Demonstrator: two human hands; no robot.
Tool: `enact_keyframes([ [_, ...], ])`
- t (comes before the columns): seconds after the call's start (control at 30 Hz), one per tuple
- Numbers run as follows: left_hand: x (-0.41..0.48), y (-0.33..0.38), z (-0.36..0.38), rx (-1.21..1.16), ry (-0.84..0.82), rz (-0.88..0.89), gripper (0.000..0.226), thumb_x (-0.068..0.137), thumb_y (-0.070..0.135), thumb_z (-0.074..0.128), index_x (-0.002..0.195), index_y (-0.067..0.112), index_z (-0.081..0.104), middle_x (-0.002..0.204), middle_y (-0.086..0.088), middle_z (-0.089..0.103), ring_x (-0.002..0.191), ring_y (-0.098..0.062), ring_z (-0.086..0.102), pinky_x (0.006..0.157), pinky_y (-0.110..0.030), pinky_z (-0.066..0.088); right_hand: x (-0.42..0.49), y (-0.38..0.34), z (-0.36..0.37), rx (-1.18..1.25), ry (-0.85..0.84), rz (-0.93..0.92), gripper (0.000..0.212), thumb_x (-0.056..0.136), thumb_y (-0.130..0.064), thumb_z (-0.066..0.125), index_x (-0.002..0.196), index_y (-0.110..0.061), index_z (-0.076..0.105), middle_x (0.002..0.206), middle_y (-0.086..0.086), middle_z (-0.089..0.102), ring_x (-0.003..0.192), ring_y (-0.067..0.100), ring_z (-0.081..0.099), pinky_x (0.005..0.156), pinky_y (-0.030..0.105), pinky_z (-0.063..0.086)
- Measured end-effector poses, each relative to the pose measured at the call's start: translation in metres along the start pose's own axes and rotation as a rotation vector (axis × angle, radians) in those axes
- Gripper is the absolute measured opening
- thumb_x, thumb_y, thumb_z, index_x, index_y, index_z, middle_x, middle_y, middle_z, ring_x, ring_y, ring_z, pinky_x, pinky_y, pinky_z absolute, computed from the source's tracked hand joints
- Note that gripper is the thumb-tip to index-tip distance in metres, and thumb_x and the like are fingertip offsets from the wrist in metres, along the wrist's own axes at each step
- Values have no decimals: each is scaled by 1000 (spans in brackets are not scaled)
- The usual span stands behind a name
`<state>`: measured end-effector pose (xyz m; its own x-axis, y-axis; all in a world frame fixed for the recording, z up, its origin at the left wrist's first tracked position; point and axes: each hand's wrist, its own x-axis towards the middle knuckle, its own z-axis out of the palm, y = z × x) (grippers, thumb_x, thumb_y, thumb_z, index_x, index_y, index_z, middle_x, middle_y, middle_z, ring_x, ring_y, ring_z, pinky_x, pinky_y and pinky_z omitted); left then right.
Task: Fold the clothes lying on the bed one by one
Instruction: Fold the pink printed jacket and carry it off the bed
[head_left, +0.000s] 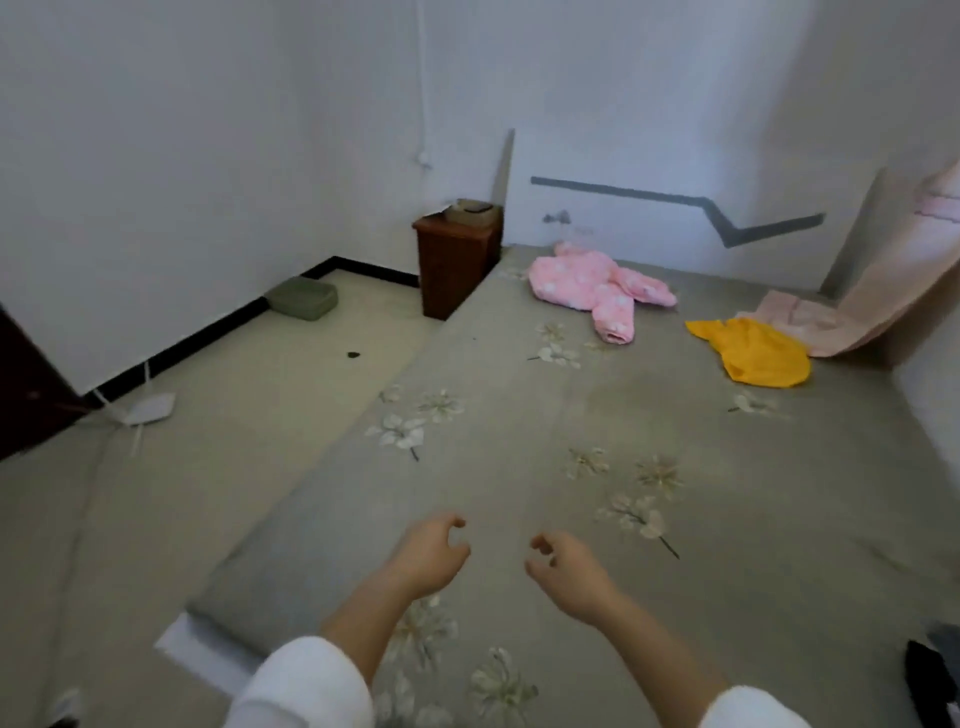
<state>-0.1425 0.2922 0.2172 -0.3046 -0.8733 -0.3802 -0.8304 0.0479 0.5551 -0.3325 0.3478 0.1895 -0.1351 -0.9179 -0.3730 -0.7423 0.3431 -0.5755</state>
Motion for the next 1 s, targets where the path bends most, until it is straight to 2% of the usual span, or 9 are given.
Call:
enact_keyframes([
  [0.17,-25,-73,-46,-53,120,-131,44,95,27,49,138,16,45,144,-5,45,131,-20,43,103,-27,34,34,-73,42,-120,-119,-149,42,96,-32,52,132,-11,50,132,8,54,115,21,54,93,26,40],
  [0.3,-37,-145,-94,-104,232,-247,44,96,27,48,138,18,44,140,-7,48,125,-21,48,98,-26,37,56,-151,91,-169,-179,-257,44,94,-34,53,133,-14,48,132,6,54,114,20,55,93,27,42],
  [0.47,-40,-235,-168,-93,342,-294,44,93,26,51,136,16,47,138,-9,51,125,-23,48,99,-27,37,87,-259,152,-189,-244,-364,47,97,-34,51,138,-13,43,137,7,50,121,21,52,96,30,42],
  [0.73,-51,-369,-297,-21,402,-331,45,95,27,49,138,16,44,136,-10,50,121,-24,49,98,-28,38,133,-429,235,-158,-230,-402,51,95,-35,53,139,-13,40,138,10,49,122,24,51,97,32,42],
  [1.0,3,-447,-392,8,410,-270,45,95,27,47,139,19,42,138,-7,46,122,-22,48,100,-28,36,206,-539,264,-172,-151,-410,51,94,-39,51,139,-16,40,137,5,49,121,22,50,97,29,39],
])
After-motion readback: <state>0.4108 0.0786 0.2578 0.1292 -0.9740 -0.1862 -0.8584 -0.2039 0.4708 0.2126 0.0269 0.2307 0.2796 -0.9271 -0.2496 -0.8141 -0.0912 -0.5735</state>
